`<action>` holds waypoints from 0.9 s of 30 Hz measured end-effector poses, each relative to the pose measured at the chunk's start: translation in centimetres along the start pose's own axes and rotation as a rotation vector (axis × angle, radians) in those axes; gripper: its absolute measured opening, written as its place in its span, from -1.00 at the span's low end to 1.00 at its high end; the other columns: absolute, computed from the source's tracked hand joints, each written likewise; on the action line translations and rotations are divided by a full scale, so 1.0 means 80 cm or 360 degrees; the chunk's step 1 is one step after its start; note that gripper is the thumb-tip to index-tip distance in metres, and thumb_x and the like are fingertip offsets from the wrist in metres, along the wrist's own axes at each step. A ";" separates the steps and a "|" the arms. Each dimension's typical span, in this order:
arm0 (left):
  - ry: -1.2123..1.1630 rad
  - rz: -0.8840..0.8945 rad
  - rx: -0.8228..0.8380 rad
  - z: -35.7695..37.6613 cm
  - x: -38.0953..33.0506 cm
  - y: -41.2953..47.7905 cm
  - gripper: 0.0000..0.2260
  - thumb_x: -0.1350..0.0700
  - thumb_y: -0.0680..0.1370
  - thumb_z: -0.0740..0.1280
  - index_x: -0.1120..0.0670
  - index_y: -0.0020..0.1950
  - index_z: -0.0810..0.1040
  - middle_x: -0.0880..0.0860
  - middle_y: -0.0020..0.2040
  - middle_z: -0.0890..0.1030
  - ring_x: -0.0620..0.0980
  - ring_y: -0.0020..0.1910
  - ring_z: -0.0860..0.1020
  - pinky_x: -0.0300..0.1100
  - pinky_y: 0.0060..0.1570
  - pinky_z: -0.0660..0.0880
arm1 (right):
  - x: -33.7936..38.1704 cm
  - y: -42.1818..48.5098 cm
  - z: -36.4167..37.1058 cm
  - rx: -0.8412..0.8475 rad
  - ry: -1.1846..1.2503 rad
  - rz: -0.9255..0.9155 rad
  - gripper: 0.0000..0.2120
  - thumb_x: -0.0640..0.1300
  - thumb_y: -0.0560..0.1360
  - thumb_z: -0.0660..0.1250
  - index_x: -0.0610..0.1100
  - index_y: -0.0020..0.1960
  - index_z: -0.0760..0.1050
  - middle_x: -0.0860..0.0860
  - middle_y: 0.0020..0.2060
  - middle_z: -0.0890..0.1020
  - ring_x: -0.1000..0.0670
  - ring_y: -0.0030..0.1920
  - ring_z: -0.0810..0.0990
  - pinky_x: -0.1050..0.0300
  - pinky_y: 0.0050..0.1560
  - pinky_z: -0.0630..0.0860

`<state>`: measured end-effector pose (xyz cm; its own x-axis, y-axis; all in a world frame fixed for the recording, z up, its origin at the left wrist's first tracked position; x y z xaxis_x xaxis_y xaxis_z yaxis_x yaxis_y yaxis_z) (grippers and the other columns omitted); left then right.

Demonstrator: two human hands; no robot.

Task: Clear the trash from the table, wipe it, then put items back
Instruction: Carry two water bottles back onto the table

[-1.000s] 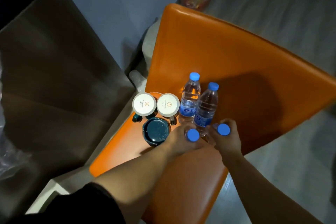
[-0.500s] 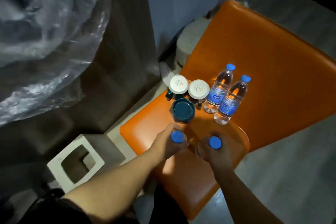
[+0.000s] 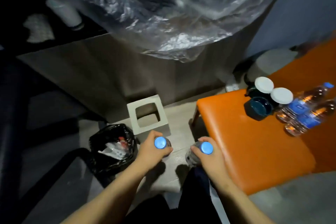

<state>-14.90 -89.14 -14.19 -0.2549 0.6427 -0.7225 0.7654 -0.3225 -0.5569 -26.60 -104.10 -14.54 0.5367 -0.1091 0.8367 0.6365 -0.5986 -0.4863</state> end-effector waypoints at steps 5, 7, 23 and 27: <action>-0.0202 -0.0266 -0.0371 -0.093 0.111 -0.077 -0.61 0.14 0.30 0.56 0.00 0.04 0.48 -0.03 -0.09 0.55 0.08 -0.04 0.56 0.09 0.02 0.57 | 0.006 -0.070 0.097 0.0299 -0.0146 -0.0059 -0.76 -0.28 0.37 0.47 -0.09 -0.07 0.48 0.09 -0.24 0.56 -0.01 -0.13 0.54 0.19 -0.02 0.45; -0.0303 -0.0353 -0.0484 -0.112 0.150 -0.108 -0.60 0.14 0.31 0.55 0.00 0.06 0.47 0.01 -0.06 0.56 0.07 -0.04 0.57 0.07 0.00 0.58 | 0.001 -0.092 0.125 0.0437 -0.0219 -0.0065 -0.76 -0.28 0.36 0.47 -0.03 -0.12 0.48 0.09 -0.26 0.57 -0.04 -0.13 0.55 0.03 0.04 0.50; -0.1275 -0.0630 -0.1326 -0.109 0.318 -0.379 -0.63 0.28 0.32 0.54 -0.02 -0.07 0.46 0.08 -0.14 0.55 0.07 -0.15 0.56 0.03 -0.12 0.59 | -0.043 -0.282 0.225 0.1330 -0.0777 -0.0375 -0.76 -0.23 0.37 0.47 0.03 -0.15 0.47 0.02 -0.23 0.56 -0.05 -0.24 0.54 -0.17 -0.08 0.59; -0.1300 -0.0634 -0.1570 -0.134 0.362 -0.440 -0.55 0.02 0.07 0.53 0.02 -0.13 0.47 0.01 -0.23 0.55 0.05 -0.20 0.55 -0.11 -0.18 0.56 | -0.054 -0.343 0.282 0.1540 -0.0871 -0.0455 -0.77 -0.23 0.37 0.46 0.03 -0.15 0.46 0.04 -0.22 0.56 -0.05 -0.17 0.56 -0.15 -0.02 0.59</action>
<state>-42.90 -51.71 -11.10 -0.5711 -0.1326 -0.8101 0.5724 0.6430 -0.5088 -33.88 -69.28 -10.49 0.3220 0.4341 0.8414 0.8059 0.3408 -0.4842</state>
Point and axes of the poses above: each hand's wrist, its own y-axis towards the middle knuckle, its own z-axis out of the palm, x = y × z, the point moved 3 cm from there along y, towards the middle knuckle
